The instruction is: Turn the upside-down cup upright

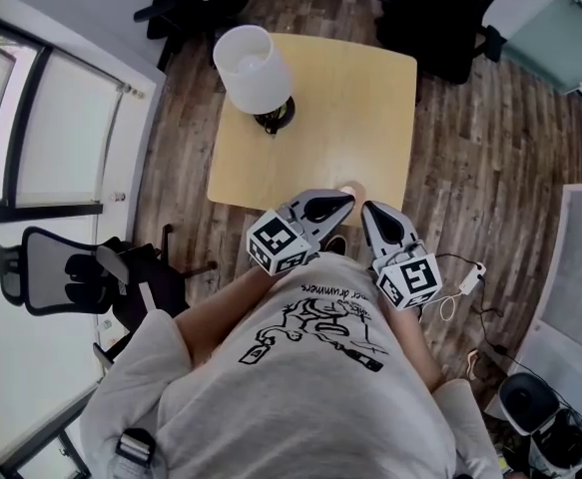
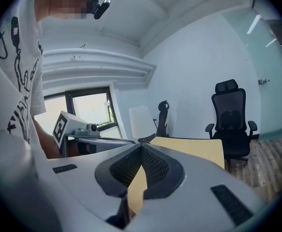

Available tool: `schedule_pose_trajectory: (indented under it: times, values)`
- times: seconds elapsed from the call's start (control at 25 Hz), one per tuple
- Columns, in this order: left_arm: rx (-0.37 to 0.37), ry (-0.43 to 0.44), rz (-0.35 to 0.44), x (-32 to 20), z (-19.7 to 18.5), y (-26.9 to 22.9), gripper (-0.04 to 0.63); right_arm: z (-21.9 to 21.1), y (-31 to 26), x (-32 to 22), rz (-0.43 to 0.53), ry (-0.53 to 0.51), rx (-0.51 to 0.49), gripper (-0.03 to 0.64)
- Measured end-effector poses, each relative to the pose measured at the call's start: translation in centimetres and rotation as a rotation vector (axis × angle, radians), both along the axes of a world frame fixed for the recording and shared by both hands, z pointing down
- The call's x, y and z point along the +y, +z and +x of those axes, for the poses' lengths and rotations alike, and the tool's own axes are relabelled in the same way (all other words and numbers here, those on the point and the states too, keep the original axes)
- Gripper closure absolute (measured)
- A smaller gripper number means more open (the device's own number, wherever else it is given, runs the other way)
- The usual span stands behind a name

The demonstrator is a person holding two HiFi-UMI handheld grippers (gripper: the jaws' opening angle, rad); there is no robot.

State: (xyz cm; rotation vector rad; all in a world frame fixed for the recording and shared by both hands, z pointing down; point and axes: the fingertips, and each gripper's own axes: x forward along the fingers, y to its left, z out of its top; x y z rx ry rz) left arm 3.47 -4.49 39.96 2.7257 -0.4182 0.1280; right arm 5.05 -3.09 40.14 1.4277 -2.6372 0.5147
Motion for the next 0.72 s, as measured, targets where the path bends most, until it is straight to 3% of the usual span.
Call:
schedule_pose_trajectory:
  times: [0.72]
  values:
    - [0.016, -0.073, -0.016, 0.5, -1.2, -0.4, 0.588, -0.9, -0.3, 0.7, -0.007, 0.015, -0.011, 0.594]
